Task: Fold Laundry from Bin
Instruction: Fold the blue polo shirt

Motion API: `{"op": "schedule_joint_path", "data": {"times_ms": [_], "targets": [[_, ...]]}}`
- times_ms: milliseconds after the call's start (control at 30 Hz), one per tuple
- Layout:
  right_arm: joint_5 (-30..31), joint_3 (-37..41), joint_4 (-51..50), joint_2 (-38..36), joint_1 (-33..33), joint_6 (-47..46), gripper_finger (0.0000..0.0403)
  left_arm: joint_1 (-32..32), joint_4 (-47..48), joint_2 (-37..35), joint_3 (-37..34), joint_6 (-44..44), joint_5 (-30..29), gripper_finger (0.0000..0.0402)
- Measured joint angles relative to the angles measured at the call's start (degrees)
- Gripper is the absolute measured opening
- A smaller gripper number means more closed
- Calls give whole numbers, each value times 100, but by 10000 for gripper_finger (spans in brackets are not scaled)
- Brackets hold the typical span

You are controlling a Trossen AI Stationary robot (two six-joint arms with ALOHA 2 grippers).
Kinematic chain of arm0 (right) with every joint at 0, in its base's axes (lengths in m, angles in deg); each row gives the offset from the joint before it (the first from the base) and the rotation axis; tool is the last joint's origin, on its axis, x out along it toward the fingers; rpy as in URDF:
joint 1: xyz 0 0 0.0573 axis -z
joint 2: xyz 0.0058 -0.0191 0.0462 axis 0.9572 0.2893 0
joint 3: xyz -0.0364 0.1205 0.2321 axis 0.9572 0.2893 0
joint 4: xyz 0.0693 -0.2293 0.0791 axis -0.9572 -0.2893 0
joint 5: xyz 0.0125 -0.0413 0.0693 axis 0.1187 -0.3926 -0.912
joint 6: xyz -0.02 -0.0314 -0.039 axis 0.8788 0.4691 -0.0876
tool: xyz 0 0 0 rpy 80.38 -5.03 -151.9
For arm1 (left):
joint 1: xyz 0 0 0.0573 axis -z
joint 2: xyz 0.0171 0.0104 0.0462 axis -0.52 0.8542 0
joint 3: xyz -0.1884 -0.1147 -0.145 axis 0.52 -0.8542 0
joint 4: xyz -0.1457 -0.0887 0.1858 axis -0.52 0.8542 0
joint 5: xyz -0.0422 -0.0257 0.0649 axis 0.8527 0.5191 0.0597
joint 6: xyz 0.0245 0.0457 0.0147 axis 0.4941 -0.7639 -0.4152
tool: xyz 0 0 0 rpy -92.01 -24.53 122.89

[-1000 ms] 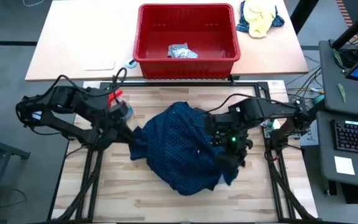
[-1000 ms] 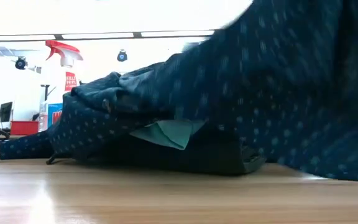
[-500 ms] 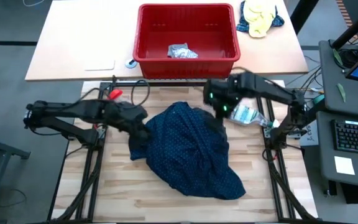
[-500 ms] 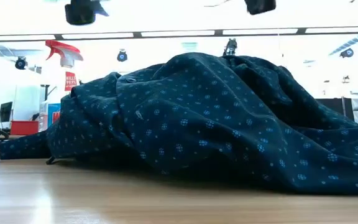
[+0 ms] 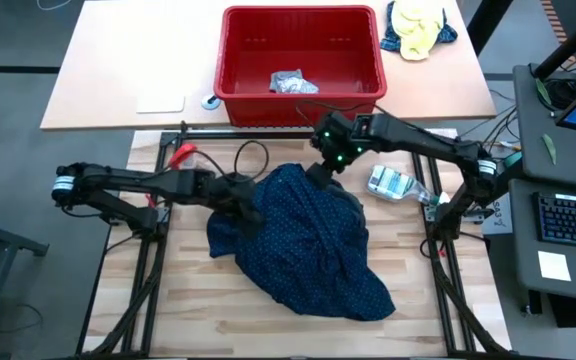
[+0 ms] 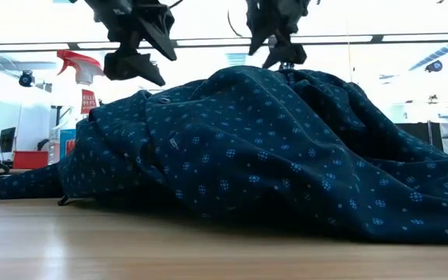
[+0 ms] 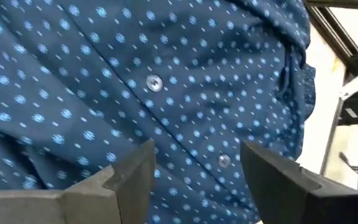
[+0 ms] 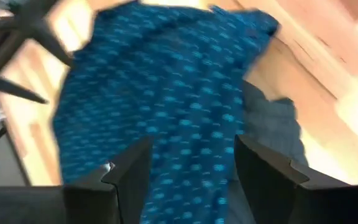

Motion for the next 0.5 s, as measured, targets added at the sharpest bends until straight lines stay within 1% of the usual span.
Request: {"op": "schedule_joint_path", "data": {"times_ms": [100, 267, 400, 500], "targets": [[54, 533, 425, -8, 16, -125, 214, -22, -3, 51, 0, -92, -119, 219], [24, 1209, 1473, -12, -1, -547, 214, -64, 29, 104, -31, -236, -457, 219], [43, 1424, 1804, -12, 6, -791, 205, -79, 44, 113, -98, -236, -589, 219], [37, 1415, 1826, -29, 0, -783, 177, -79, 42, 113, -105, -236, -601, 219]]}}
